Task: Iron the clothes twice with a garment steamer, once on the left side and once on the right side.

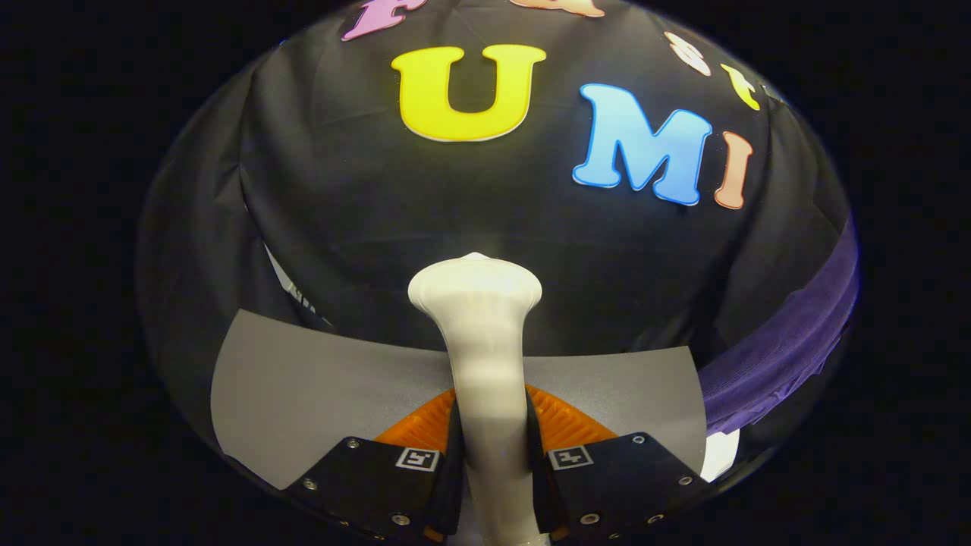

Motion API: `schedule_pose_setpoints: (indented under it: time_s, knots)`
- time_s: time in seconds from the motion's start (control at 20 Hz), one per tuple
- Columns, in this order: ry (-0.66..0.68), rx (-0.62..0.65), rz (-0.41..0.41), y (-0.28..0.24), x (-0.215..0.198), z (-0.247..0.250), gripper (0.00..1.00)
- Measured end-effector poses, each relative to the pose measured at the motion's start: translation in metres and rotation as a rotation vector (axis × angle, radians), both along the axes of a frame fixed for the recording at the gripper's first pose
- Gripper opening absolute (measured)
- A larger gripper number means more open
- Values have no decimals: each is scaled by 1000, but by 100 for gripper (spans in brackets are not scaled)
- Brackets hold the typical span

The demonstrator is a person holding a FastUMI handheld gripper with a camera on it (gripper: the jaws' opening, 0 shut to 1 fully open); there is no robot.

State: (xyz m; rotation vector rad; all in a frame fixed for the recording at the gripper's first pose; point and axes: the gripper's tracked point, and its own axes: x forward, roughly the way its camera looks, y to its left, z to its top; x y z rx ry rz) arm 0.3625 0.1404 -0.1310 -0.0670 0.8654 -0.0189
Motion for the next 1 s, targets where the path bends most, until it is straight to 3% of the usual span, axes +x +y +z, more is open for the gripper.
schedule_pose_setpoints:
  time_s: [0.4,0.55,0.8,1.0]
  knots:
    - [14,-2,-43,-7,-2,-3,45]
    - [-8,102,-103,-2,0,-7,58]
    - [-59,226,-135,3,-6,9,86]
    - [-139,319,-138,4,-11,35,96]
